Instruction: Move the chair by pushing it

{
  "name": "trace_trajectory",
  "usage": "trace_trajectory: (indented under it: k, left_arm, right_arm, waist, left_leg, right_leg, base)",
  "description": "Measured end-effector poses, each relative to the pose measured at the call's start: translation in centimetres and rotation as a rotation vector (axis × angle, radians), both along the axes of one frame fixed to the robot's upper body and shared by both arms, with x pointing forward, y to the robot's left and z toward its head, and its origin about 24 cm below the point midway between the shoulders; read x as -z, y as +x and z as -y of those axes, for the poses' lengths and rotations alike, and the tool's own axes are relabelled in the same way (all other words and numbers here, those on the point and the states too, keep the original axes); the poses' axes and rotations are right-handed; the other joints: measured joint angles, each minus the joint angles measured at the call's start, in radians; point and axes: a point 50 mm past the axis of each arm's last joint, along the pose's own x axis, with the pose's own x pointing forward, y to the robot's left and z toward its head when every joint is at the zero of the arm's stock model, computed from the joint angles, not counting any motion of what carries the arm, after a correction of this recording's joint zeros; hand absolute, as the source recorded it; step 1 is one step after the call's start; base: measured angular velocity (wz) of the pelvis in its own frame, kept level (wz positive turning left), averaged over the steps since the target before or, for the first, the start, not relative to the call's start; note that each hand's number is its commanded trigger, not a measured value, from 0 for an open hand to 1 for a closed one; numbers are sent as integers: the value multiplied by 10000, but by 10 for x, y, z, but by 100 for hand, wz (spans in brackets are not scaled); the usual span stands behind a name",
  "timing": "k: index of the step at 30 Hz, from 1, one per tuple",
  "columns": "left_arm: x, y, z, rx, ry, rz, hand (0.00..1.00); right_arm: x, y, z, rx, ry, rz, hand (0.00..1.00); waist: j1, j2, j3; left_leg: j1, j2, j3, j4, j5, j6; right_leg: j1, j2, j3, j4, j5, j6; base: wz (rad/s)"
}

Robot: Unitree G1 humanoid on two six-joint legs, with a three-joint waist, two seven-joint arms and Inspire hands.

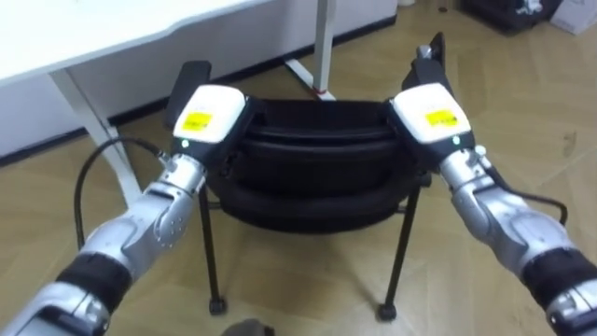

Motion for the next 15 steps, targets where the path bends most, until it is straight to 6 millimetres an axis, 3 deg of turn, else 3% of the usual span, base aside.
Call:
trace_trajectory:
  k: [3,4,7,10,13,15]
  left_arm:
    - [-3,2,0,43,70,106,100]
    - [-7,3,-1,62,124,222,100]
    - [-9,4,-2,121,278,239,100]
    - [-8,3,-2,76,299,178,100]
    - [-10,2,-2,96,328,263,100]
    - [-14,4,-3,76,409,428,100]
  right_arm:
    - [0,0,0,23,42,93,100]
    - [-1,0,-1,42,99,184,100]
    - [1,-1,-2,85,182,190,100]
    - [2,-2,-3,152,212,178,100]
    - [3,-3,-3,169,267,271,100]
    - [0,-1,-4,155,324,388,100]
  waist:
    - [15,24,-54]
    - [24,-29,-69]
    - [11,-222,-164]
    - [36,-222,-168]
    - [148,-337,-175]
    - [281,-557,-189]
  left_leg:
    - [50,-81,3,-94,-28,201]
    - [53,-115,60,-200,-117,350]
    - [102,-186,168,-433,-163,428]
    - [305,-262,189,-480,-307,656]
    - [392,-452,179,-568,-388,783]
    - [347,-509,298,-547,-474,803]
  right_leg:
    - [78,-31,132,-366,71,109]
    - [53,-121,146,-471,100,162]
    - [97,-217,134,-792,222,295]
    - [366,-247,165,-1045,246,405]
    - [620,-629,-207,-940,184,574]
    - [633,-935,-518,-360,141,550]
  base:
    - [-21]
    - [-11]
    - [-7]
    - [-10]
    - [-11]
    - [-5]
